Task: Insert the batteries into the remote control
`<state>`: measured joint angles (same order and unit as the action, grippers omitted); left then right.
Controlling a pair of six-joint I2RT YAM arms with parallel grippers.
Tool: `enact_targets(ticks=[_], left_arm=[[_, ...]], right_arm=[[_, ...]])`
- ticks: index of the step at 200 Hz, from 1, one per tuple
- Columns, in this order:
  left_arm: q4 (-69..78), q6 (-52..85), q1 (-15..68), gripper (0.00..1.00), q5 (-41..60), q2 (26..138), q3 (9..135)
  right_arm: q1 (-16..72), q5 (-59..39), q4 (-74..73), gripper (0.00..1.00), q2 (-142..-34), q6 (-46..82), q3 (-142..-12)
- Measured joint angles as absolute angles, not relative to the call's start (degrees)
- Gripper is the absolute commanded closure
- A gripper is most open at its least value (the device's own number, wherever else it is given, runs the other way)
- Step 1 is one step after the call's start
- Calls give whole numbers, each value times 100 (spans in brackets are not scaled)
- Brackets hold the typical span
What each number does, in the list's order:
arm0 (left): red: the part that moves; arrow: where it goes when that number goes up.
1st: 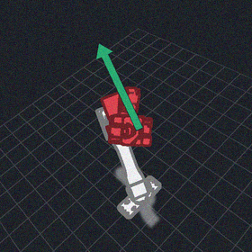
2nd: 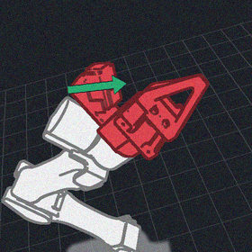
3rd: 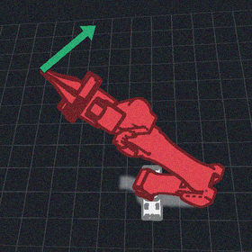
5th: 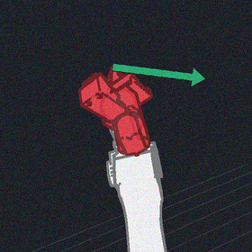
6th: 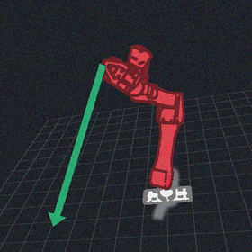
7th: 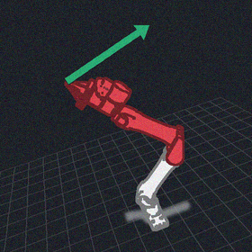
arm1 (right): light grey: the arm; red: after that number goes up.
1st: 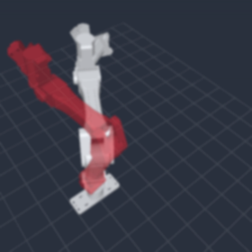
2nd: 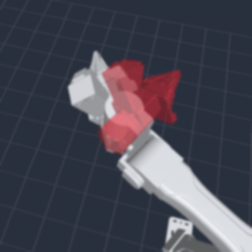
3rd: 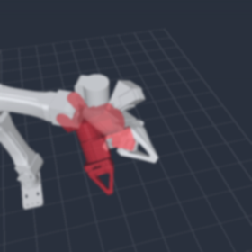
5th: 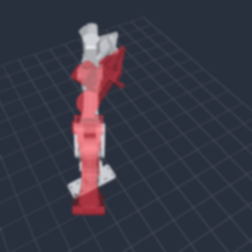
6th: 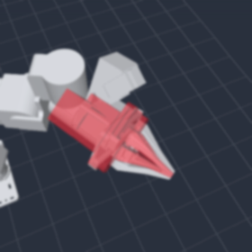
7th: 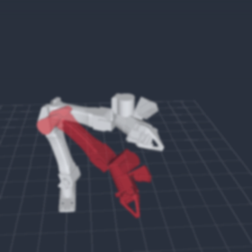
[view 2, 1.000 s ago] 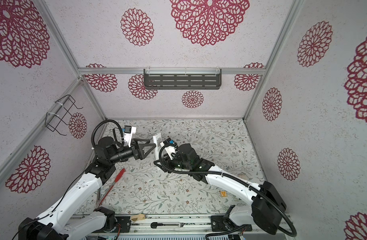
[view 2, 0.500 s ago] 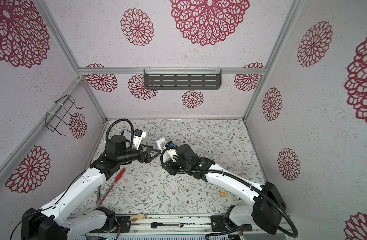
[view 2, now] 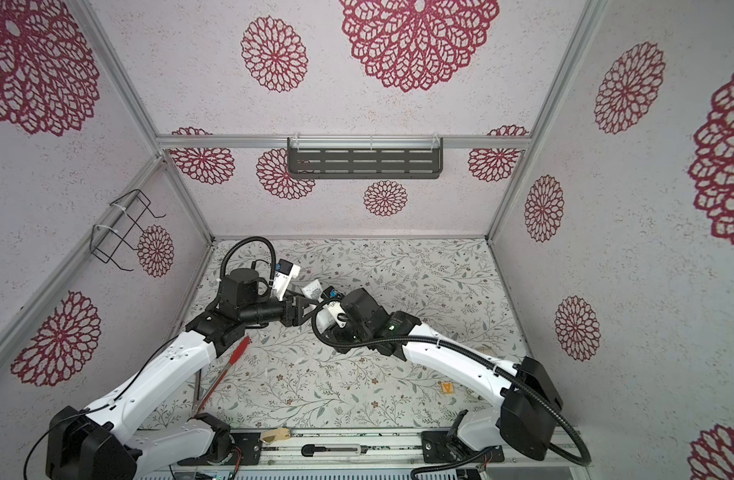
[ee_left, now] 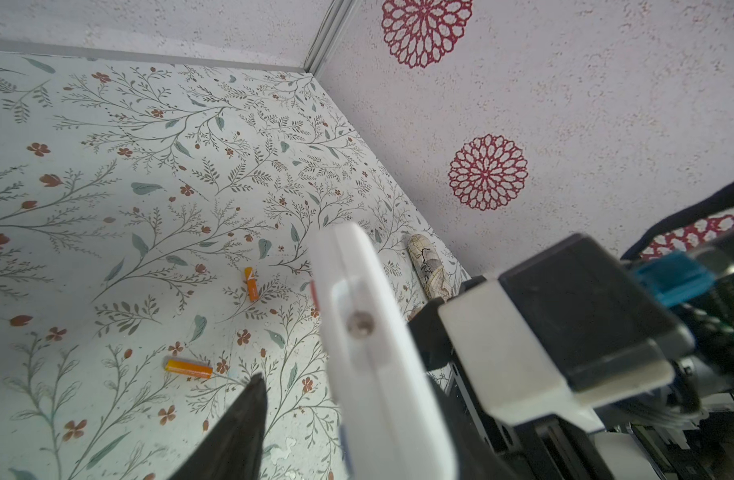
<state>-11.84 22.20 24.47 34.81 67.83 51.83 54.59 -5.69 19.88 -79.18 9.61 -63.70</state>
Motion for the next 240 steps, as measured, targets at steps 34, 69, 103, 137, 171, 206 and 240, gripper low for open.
enact_targets(ticks=[34,69,103,137,171,206,240], left_arm=[[-1299,2204,2473,67,3439,6790,5253],[-1223,2366,2471,58,3573,6906,5271],[-1151,2558,2408,50,3629,7124,5271],[-1280,2696,2185,55,3935,7196,5334],[-1791,2609,2003,57,4215,7432,5710],[-2178,2473,1970,66,4318,7465,5800],[-2327,2565,1959,78,4536,7459,5826]], right_arm=[[5492,-392,2174,73,-7975,858,-6510],[5520,-211,2235,74,-7983,827,-6525],[5653,-40,2274,76,-7981,701,-6523],[5749,47,2255,77,-7981,506,-6523],[5784,89,2327,77,-7979,305,-6523],[5826,128,2447,77,-7979,126,-6523],[5835,154,2523,75,-7981,36,-6523]])
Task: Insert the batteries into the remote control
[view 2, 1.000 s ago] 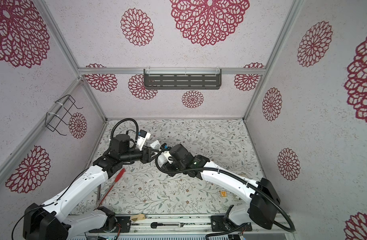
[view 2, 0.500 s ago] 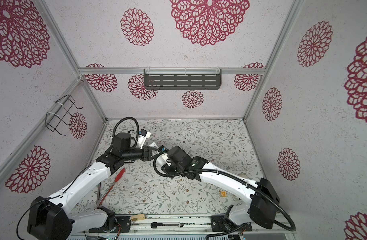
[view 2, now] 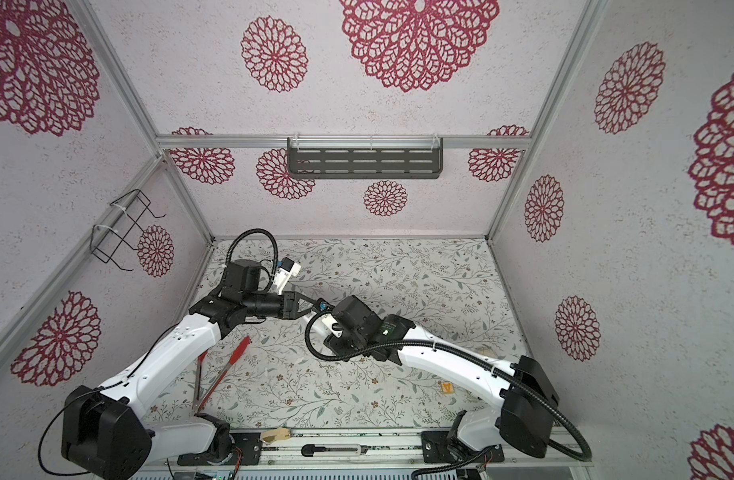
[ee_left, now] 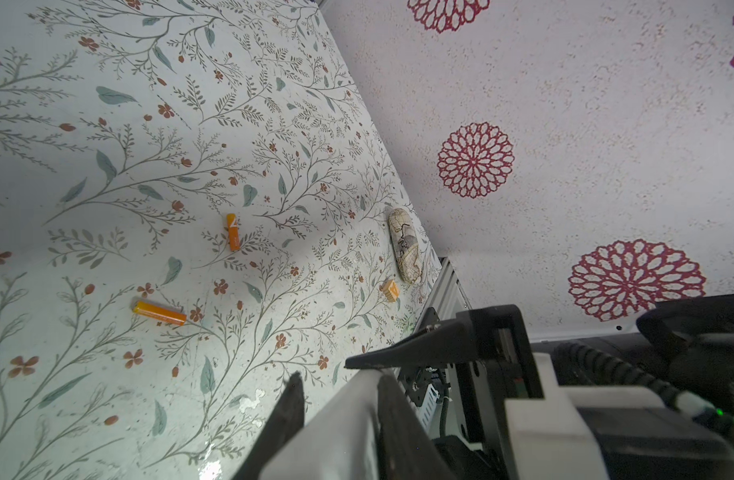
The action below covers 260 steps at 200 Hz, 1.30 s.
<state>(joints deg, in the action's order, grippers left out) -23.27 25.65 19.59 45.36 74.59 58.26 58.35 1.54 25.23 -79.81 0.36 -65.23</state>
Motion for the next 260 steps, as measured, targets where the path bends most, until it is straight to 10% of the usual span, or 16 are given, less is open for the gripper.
enact_targets(ticks=[52,117,260], left_arm=[[-2467,2624,1929,93,4624,7384,5859],[-2338,2644,1498,100,4088,7052,5481],[674,4368,1343,100,2985,6010,2464]], right_arm=[[5872,220,2495,66,-7981,-5,-6525],[5798,246,2027,1,-7686,276,-6287],[5548,259,696,1,-8525,3234,-5629]])
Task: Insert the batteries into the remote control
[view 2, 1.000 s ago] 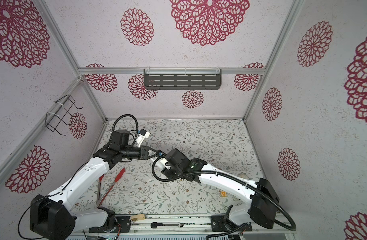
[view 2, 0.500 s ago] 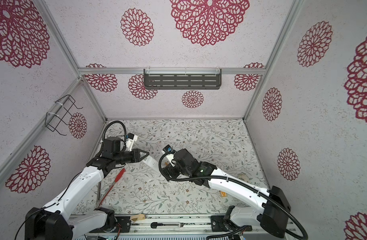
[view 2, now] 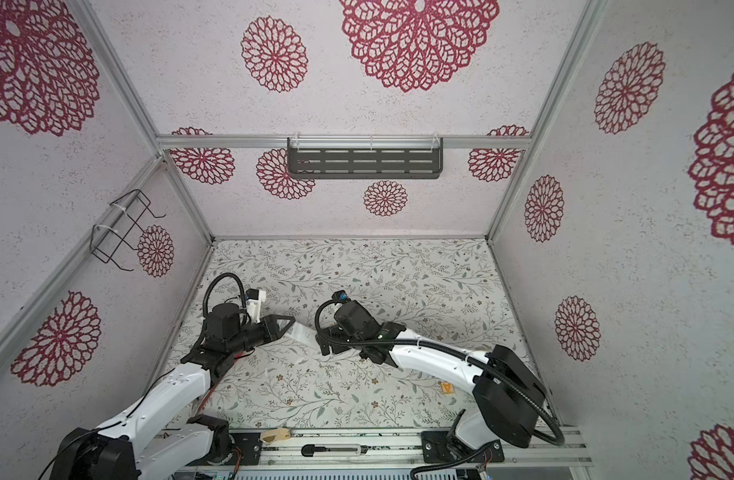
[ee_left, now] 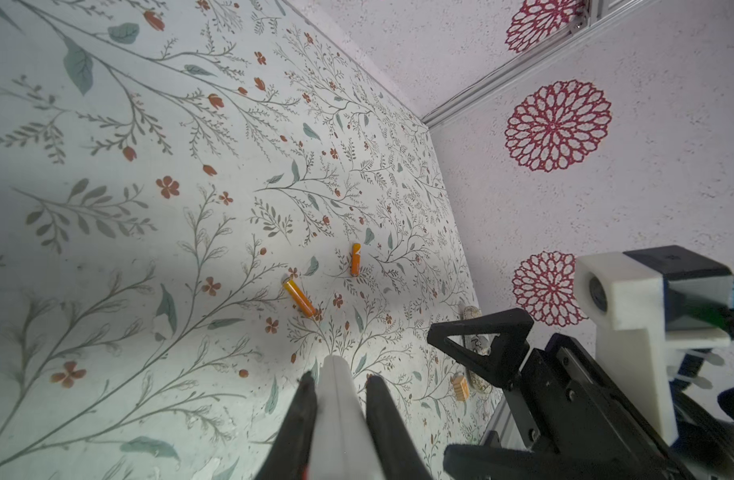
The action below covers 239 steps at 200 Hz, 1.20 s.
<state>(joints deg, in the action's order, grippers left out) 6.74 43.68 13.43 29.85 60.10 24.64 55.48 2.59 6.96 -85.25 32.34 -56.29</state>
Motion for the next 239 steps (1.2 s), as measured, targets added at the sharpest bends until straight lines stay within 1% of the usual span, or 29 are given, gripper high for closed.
enact_targets(ticks=[57,98,143,181,239], left_arm=[[762,4329,1479,100,2762,5940,2307],[779,4281,1540,100,2617,5889,2112],[781,4241,1575,100,2526,5929,2062],[770,4156,1614,100,2427,5929,2062],[755,4086,1671,100,2318,5916,2062]], right_arm=[[5358,-180,-165,2,-8602,3953,-5196],[5273,-639,-711,2,-8967,4311,-4945],[5273,-967,-1138,2,-9244,4425,-4947],[5275,-1229,-1424,4,-9679,4532,-4950],[5275,-1382,-1662,5,-10020,4676,-4991]])
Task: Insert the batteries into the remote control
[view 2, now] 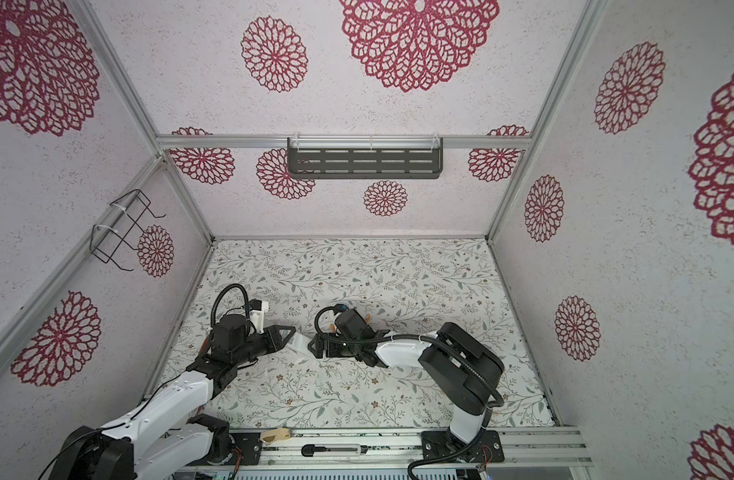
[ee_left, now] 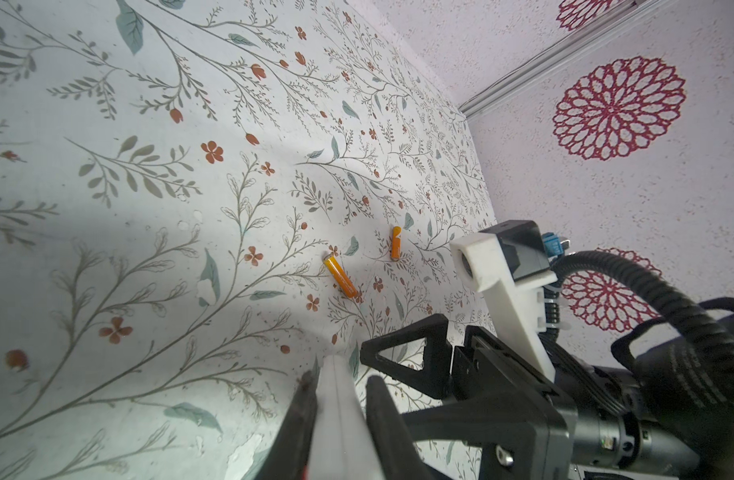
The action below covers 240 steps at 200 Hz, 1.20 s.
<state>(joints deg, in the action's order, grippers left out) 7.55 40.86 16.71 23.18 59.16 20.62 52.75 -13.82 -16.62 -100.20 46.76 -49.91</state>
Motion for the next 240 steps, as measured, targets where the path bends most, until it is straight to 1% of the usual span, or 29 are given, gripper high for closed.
enact_targets(ticks=[98,143,169,240], left_arm=[[650,4016,1721,100,1997,5763,2062],[644,3983,1754,100,1734,5708,2062],[615,3948,1796,100,1562,5647,2062],[366,3861,1892,100,1031,5363,2064]], right_arm=[[5251,-1559,-1973,6,-10368,5017,-5192],[5236,-1632,-1767,10,-10525,5118,-5481],[5249,-1594,-1186,10,-10600,4984,-5876],[5496,-904,563,15,-10899,4069,-7142]])
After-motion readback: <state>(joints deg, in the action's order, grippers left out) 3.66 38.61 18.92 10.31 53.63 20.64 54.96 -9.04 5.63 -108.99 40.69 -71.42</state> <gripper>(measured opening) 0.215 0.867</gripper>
